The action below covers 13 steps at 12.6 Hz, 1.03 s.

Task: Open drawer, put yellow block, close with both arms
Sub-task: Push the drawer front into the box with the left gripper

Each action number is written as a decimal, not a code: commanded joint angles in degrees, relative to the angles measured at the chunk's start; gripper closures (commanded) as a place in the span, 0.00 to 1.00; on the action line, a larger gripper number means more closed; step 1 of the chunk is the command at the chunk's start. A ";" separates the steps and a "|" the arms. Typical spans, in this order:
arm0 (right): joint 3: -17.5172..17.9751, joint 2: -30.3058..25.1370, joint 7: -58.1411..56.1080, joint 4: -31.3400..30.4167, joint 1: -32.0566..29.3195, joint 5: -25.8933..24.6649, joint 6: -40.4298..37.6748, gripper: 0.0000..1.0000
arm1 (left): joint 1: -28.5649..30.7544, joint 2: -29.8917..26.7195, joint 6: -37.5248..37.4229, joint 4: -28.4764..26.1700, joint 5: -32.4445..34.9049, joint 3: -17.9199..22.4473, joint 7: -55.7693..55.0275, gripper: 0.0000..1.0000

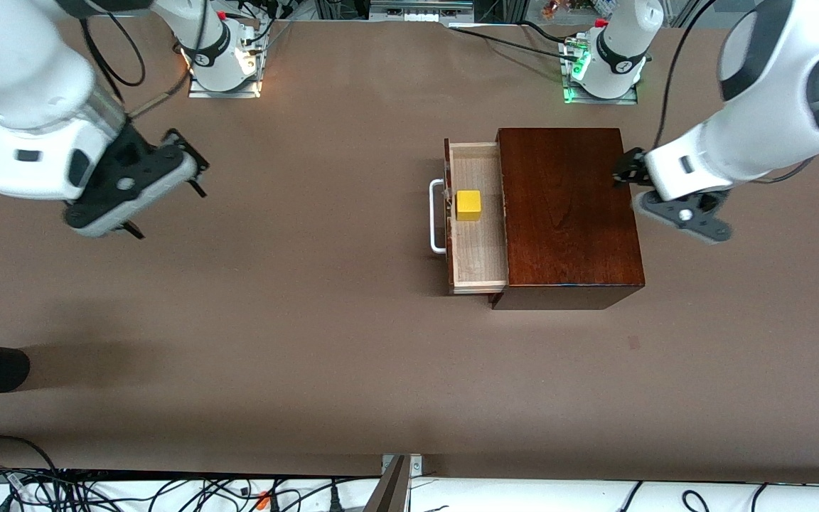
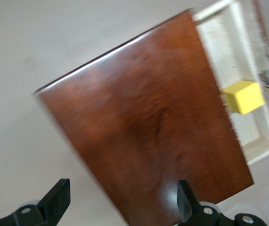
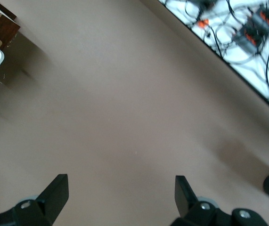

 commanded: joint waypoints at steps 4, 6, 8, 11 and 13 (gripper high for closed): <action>-5.21 -18.32 14.06 -27.39 0.79 0.62 4.81 0.00 | -12.03 15.15 4.86 13.25 -9.69 -2.34 15.04 0.00; -4.78 -20.79 18.20 -31.63 0.71 -0.61 7.44 0.00 | -16.69 17.26 9.96 13.25 -9.43 -2.25 20.76 0.00; -1.89 -21.33 21.46 -32.44 -1.74 -1.32 8.34 0.00 | -19.69 20.85 15.14 13.16 -9.08 -2.34 27.25 0.00; 8.13 -21.24 22.35 -32.26 -12.36 -1.58 8.34 0.00 | -23.38 26.92 22.97 12.98 -9.08 -2.25 35.28 0.00; 8.32 -21.15 22.44 -32.17 -13.00 -1.50 8.43 0.00 | -25.32 28.43 25.01 12.72 -5.42 -2.25 35.55 0.00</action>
